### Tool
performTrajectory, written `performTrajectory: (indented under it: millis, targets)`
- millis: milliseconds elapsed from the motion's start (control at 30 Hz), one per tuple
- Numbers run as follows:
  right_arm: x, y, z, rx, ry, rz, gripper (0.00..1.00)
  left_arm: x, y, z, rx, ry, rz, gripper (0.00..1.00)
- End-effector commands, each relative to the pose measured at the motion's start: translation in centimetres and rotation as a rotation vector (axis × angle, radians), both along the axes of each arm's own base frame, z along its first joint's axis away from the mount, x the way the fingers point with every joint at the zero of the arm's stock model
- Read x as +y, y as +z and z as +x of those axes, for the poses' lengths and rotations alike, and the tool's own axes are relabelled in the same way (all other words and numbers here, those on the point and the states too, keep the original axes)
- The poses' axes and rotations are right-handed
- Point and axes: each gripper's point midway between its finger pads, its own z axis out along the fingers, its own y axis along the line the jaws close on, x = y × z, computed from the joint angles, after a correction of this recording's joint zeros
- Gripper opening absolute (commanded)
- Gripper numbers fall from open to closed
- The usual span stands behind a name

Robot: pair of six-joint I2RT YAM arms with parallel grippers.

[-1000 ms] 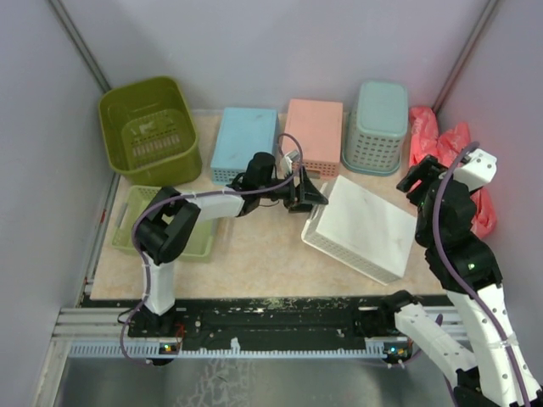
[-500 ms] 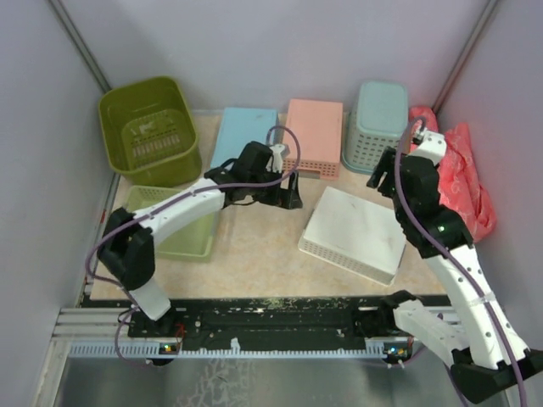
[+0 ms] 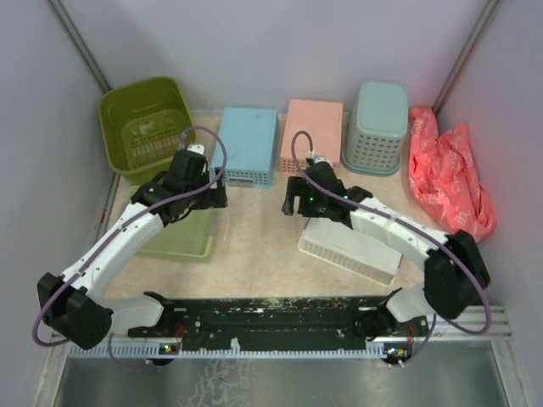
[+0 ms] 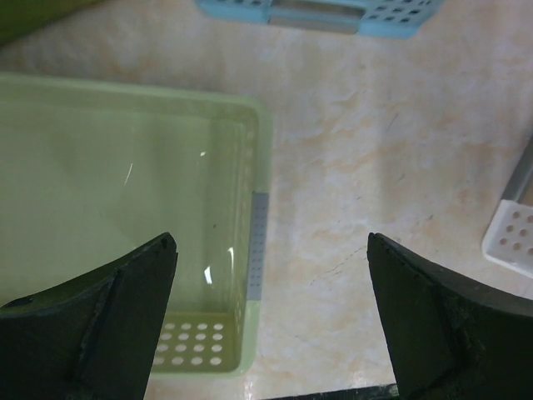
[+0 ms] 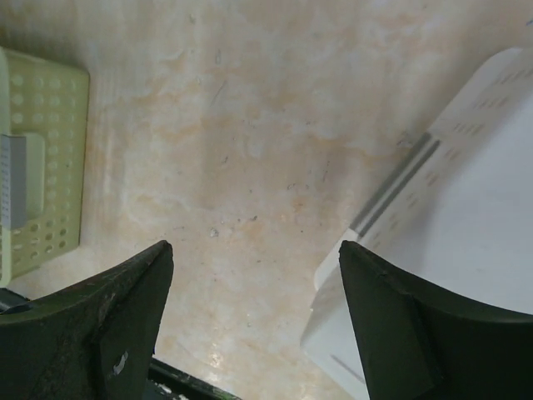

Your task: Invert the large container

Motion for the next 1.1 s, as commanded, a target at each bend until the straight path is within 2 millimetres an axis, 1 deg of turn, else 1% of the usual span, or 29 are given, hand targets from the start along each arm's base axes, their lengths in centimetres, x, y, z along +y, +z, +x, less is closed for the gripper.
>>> performTrajectory:
  millis: [0, 67, 133, 167, 200, 300, 333, 367, 467, 567, 600, 667, 733, 800, 900, 933, 1000, 1067]
  targets:
    - [5.3, -0.3, 1.0, 0.048, 0.055, 0.157, 0.81, 2.8, -2.5, -2.2, 0.085, 0.098, 0.037, 1.0]
    - [5.2, -2.6, 0.8, 0.112, 0.03, 0.125, 0.81, 2.7, -2.9, -2.4, 0.086, 0.095, 0.026, 1.0]
    - [3.7, -4.4, 0.4, 0.16, -0.023, 0.051, 0.81, 2.2, -3.5, -2.7, 0.106, 0.056, 0.022, 1.0]
    - [2.6, -5.2, 0.2, 0.173, -0.054, 0.008, 0.81, 2.0, -3.8, -2.9, 0.119, 0.029, 0.024, 1.0]
    - [1.4, -5.3, 0.0, 0.171, -0.083, -0.021, 0.82, 1.8, -4.3, -3.1, 0.135, 0.019, 0.026, 1.0]
    - [-2.8, -5.6, -0.3, 0.17, -0.194, -0.08, 0.83, 1.1, -5.7, -3.7, 0.185, -0.02, 0.024, 1.0]
    - [-4.0, -5.3, -0.3, 0.162, -0.225, -0.082, 0.83, 0.8, -6.2, -3.9, 0.199, -0.031, 0.024, 1.0]
    - [-4.7, -4.8, -0.3, 0.15, -0.24, -0.075, 0.83, 0.5, -6.6, -4.0, 0.212, -0.036, 0.027, 1.0]
    - [-5.7, -2.4, 0.0, 0.078, -0.247, -0.06, 0.83, -0.3, -8.0, -4.0, 0.231, -0.053, 0.036, 0.99]
    - [-6.5, -0.3, 0.3, 0.021, -0.27, -0.063, 0.83, -0.8, -9.8, -3.4, 0.252, -0.052, 0.041, 0.93]
    - [-6.5, 0.1, 0.4, 0.007, -0.271, -0.061, 0.84, -0.9, -10.4, -3.2, 0.263, -0.048, 0.047, 0.9]
    - [-6.5, 0.4, 0.5, -0.002, -0.268, -0.056, 0.84, -1.1, -11.5, -2.9, 0.294, -0.04, 0.06, 0.82]
    - [-6.2, 0.5, 0.5, 0.003, -0.259, -0.045, 0.84, -1.3, -12.2, -2.7, 0.313, -0.041, 0.067, 0.69]
    - [-5.7, 0.4, 0.4, 0.009, -0.239, -0.023, 0.84, -1.6, -12.2, -2.6, 0.315, -0.045, 0.068, 0.54]
    - [-4.6, 0.1, 0.2, 0.019, -0.199, 0.021, 0.83, -1.9, -10.9, -2.4, 0.298, -0.054, 0.058, 0.26]
    - [-4.1, -0.1, 0.1, 0.026, -0.181, 0.036, 0.82, -2.0, -10.2, -2.5, 0.289, -0.055, 0.052, 0.19]
    - [-3.1, -0.5, -0.1, 0.04, -0.148, 0.074, 0.81, -2.3, -8.5, -2.5, 0.27, -0.07, 0.026, 0.08]
    - [-2.2, -1.3, -0.4, 0.072, -0.12, 0.104, 0.81, -3.1, -6.5, -2.8, 0.246, -0.103, -0.027, 0.02]
